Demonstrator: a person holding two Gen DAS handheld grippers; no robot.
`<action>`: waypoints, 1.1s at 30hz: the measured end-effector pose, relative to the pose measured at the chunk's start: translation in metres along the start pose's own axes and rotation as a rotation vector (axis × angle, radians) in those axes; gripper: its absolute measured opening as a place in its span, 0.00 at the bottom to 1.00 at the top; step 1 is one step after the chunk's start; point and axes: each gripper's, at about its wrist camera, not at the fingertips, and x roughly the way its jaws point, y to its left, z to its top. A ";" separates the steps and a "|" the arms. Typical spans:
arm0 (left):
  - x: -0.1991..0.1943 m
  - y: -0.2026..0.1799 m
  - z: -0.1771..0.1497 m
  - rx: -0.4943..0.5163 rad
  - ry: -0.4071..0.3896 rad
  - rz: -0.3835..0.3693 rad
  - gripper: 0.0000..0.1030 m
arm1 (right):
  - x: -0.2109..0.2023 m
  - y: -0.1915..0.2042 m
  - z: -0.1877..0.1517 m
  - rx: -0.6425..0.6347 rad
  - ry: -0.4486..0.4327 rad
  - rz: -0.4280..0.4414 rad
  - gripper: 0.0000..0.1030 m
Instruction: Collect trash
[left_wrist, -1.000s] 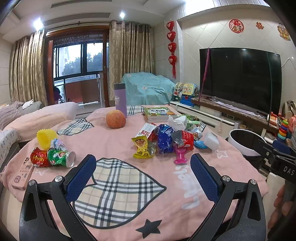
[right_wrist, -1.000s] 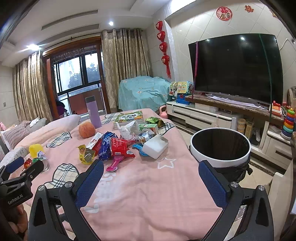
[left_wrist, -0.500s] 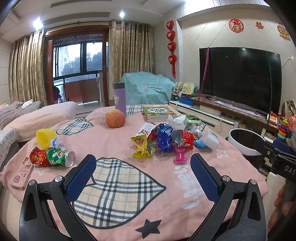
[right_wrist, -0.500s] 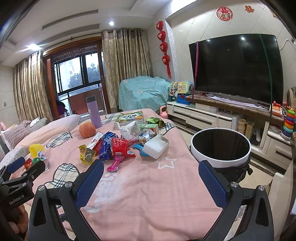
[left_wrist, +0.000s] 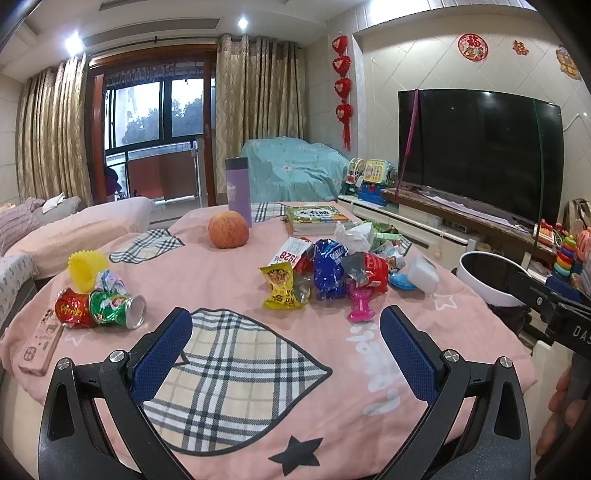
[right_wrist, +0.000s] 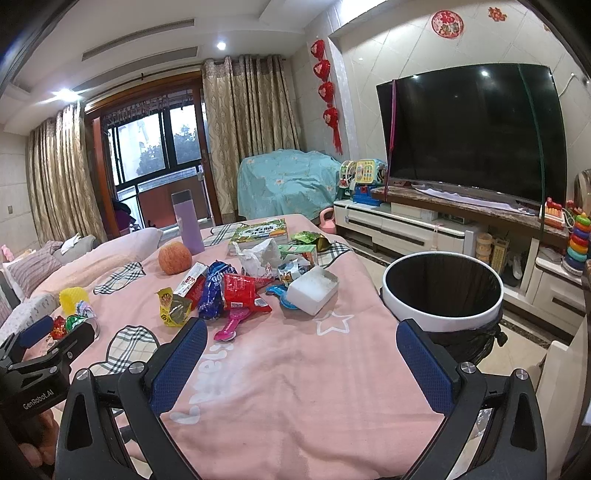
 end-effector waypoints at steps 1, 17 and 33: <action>0.002 0.000 0.000 0.000 0.005 -0.002 1.00 | 0.001 0.000 0.000 0.002 0.002 0.001 1.00; 0.047 0.006 -0.002 -0.019 0.121 -0.005 1.00 | 0.038 -0.007 0.001 0.033 0.081 0.042 1.00; 0.129 0.030 0.011 -0.076 0.268 -0.009 1.00 | 0.112 0.008 0.014 0.051 0.216 0.143 0.99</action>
